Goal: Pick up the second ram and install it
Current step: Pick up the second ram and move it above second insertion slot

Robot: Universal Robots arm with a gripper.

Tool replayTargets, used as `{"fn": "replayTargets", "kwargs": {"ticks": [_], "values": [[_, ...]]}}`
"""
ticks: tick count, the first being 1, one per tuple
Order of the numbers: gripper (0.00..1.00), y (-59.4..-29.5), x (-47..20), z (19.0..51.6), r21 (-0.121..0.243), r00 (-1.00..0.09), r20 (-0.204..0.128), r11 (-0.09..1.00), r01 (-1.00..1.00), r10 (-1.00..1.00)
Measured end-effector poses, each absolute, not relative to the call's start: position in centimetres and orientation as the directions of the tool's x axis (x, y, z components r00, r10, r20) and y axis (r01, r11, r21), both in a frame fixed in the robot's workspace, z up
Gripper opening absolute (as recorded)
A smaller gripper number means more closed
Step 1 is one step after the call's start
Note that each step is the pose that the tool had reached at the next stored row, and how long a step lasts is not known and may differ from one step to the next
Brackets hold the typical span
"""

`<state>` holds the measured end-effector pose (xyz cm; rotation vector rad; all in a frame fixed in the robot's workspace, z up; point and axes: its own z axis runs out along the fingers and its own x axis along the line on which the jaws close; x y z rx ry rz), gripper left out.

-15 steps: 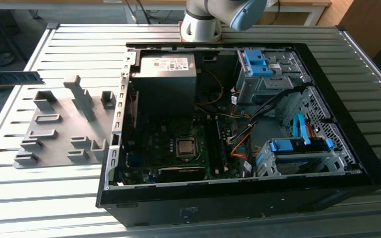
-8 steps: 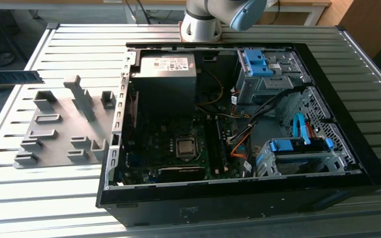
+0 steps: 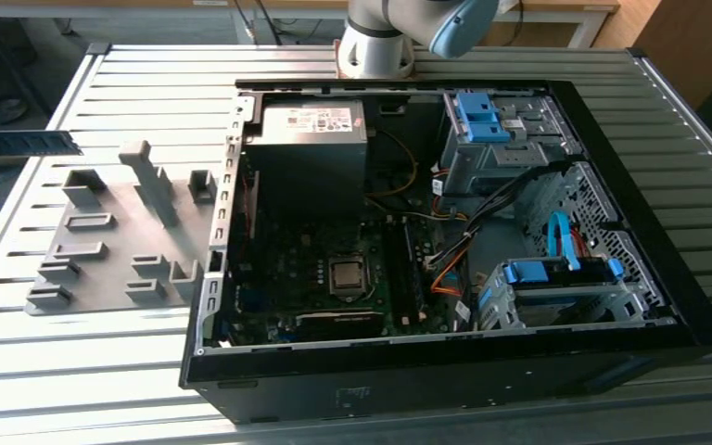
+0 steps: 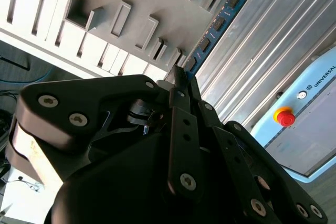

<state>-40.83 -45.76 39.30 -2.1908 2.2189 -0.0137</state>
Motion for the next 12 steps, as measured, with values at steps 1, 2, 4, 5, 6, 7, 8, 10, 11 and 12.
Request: {"fn": "replayTargets", "kwargs": {"ticks": [1,2,4,5,6,7,8,10,11,12], "values": [[0.14,-45.77,-40.83,39.32,-0.023,-0.013,-0.01,0.013,-1.0,-1.0],[0.14,-45.77,-40.83,39.34,-0.023,-0.013,-0.011,0.013,-1.0,-1.0],[0.14,-45.76,-40.83,39.38,-0.023,-0.013,-0.011,0.013,-1.0,-1.0],[0.14,-45.77,-40.83,39.4,-0.023,-0.013,-0.011,0.013,-1.0,-1.0],[0.14,-45.77,-40.83,39.43,-0.023,-0.013,-0.011,0.013,-1.0,-1.0],[0.14,-45.77,-40.83,39.45,-0.023,-0.013,-0.01,0.013,-1.0,-1.0],[0.14,-45.77,-40.83,39.47,-0.023,-0.013,-0.01,0.013,-1.0,-1.0],[0.14,-45.77,-40.83,39.51,-0.023,-0.013,-0.011,0.013,-1.0,-1.0],[0.14,-45.76,-40.83,39.54,-0.023,-0.013,-0.011,0.013,-1.0,-1.0],[0.14,-45.76,-40.83,39.56,-0.023,-0.013,-0.011,0.013,-1.0,-1.0]]}}
